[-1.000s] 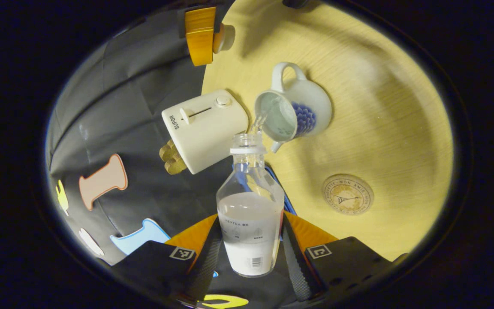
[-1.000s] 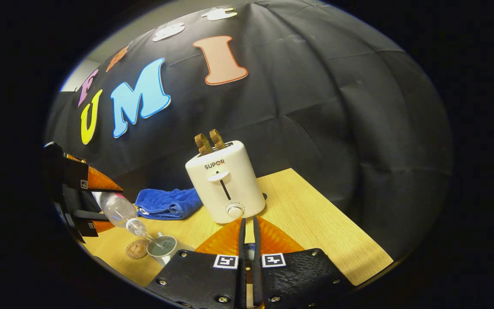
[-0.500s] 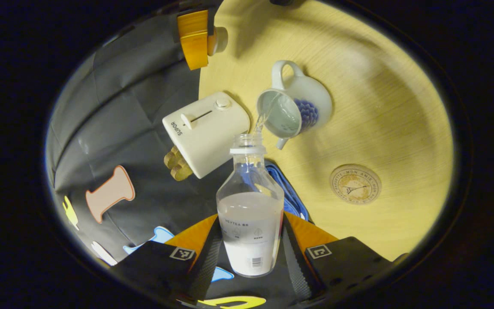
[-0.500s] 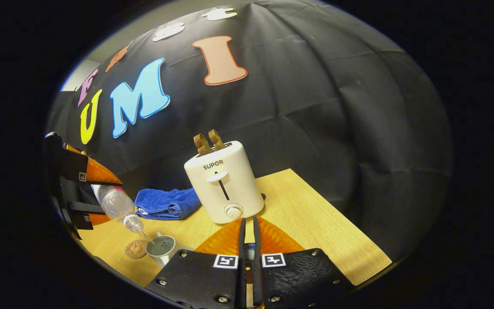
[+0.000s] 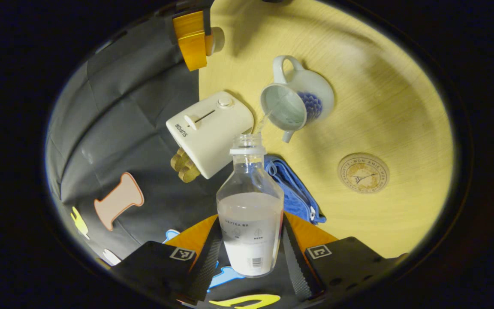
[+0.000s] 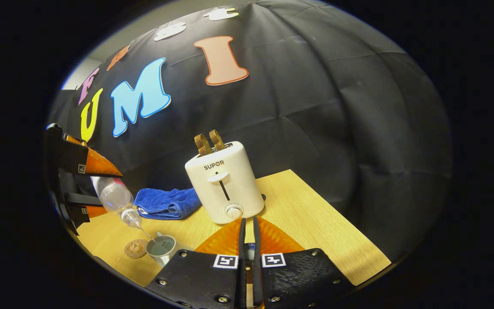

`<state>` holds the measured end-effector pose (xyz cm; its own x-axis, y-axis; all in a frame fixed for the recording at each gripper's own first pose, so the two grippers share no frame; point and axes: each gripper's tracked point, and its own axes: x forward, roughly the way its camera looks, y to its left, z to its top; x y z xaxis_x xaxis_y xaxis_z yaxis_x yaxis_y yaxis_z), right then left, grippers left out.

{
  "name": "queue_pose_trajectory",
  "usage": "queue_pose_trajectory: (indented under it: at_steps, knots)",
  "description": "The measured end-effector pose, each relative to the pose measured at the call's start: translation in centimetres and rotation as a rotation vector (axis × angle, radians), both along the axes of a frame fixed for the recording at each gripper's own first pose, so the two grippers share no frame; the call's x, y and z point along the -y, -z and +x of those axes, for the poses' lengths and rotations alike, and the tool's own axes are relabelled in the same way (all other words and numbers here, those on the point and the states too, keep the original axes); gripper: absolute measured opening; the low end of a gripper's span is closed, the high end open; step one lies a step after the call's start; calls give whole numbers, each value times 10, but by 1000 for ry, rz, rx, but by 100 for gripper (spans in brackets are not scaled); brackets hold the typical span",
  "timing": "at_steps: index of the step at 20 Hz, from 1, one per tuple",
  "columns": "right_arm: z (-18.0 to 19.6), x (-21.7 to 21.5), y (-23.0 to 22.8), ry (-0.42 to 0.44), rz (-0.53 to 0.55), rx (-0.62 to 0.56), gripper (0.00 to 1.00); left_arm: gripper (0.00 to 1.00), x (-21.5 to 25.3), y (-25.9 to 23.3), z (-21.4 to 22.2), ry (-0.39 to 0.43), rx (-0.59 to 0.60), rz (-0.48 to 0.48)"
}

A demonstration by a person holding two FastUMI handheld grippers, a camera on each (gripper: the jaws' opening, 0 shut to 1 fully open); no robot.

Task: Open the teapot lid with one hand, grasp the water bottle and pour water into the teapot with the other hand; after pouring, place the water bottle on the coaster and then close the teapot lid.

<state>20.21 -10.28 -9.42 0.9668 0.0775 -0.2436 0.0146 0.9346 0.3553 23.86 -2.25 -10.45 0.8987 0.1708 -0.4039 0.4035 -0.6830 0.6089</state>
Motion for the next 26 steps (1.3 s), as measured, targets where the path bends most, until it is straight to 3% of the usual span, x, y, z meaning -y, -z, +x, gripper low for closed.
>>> queue_pose_trajectory:
  at_steps: [18, 26]
  knots:
    - [0, 2, 5, -2, -4, -18, 6, 86, 6, -4, 2, 34, 24, 105]
    - [-2, 6, 2, 7, 3, -9, 6, 85, 15, -10, 2, 89, 56, 172]
